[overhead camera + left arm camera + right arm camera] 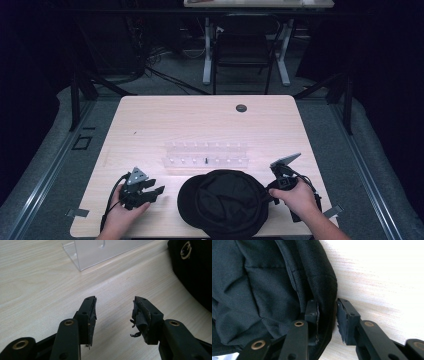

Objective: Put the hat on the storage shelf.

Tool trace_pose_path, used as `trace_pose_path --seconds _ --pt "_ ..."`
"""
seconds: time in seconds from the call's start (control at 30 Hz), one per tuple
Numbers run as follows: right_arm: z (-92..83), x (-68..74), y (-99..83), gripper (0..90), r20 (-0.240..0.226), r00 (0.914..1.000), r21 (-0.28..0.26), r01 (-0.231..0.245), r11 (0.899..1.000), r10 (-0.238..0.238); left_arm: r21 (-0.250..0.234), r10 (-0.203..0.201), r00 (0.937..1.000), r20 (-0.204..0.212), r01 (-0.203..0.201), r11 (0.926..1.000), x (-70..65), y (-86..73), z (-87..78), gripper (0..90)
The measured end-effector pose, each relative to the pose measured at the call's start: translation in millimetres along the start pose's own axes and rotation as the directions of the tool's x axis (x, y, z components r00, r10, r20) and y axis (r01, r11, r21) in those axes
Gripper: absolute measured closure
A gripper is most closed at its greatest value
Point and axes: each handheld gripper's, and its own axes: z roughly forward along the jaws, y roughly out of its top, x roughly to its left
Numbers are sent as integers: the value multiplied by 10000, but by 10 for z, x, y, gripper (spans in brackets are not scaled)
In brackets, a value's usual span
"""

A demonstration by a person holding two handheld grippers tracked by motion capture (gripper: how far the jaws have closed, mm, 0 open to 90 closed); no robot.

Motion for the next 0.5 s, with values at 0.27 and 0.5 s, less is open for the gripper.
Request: trace_pose_path --seconds 0.27,0.5 --pt "37 -26 7 845 -612 9980 218 -136 9997 150 34 -16 10000 13 16 10000 2 -2 10 532" --pt "9 -42 11 873 -1135 9930 401 -289 9988 333 0 -68 10000 -10 68 10000 6 -3 10 531"
